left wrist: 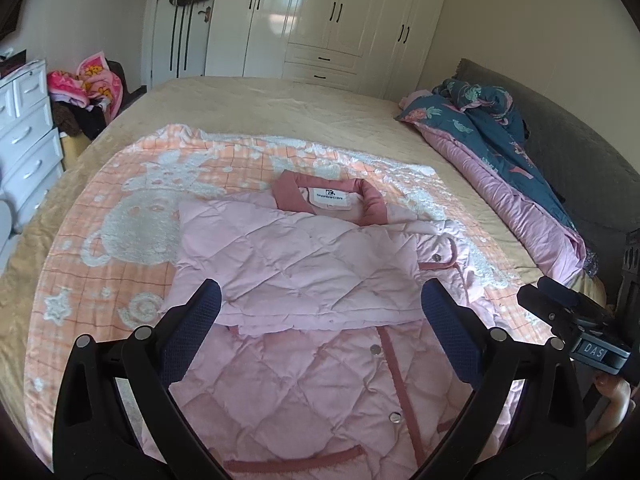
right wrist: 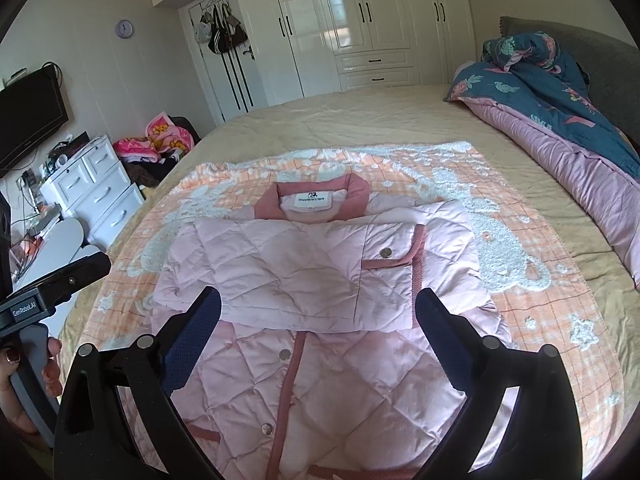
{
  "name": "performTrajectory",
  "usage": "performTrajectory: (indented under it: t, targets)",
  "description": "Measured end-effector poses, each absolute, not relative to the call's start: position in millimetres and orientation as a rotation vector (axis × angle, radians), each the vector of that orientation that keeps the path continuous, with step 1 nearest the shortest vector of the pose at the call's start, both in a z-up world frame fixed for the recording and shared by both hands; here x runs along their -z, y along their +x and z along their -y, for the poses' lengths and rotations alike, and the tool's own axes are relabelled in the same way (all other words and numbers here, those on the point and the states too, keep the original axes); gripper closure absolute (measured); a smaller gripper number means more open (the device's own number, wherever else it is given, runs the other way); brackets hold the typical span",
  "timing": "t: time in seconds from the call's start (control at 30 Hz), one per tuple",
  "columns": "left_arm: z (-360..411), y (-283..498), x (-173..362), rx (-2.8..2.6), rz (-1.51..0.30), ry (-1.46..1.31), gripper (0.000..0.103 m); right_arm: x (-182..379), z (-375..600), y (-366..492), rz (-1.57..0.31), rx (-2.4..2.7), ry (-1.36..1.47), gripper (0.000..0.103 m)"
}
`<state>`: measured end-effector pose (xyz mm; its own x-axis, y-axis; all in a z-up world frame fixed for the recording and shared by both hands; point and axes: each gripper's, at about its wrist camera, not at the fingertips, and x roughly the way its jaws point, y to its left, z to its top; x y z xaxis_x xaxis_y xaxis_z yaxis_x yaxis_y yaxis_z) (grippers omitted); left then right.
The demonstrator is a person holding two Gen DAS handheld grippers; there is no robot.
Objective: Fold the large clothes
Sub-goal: 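Move both tools back toward the trimmed jacket hem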
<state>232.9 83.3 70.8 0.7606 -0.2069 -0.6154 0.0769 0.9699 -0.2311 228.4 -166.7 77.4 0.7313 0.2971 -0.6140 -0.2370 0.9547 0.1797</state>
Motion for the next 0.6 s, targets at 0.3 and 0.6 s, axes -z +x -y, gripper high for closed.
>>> performTrajectory:
  t: [0.3,0.6]
  targets:
    - [-78.6,204.8,-88.0,0.143,-0.669,-0.185,0.009,-98.6,182.2,200.0,-0.652,-0.29,0.099,0.004]
    - [-71.7,179.1,-97.0,0.144,-0.649,-0.169,0.009,-114.0,190.0,173.1,-0.618,-0.3,0.103,0.004]
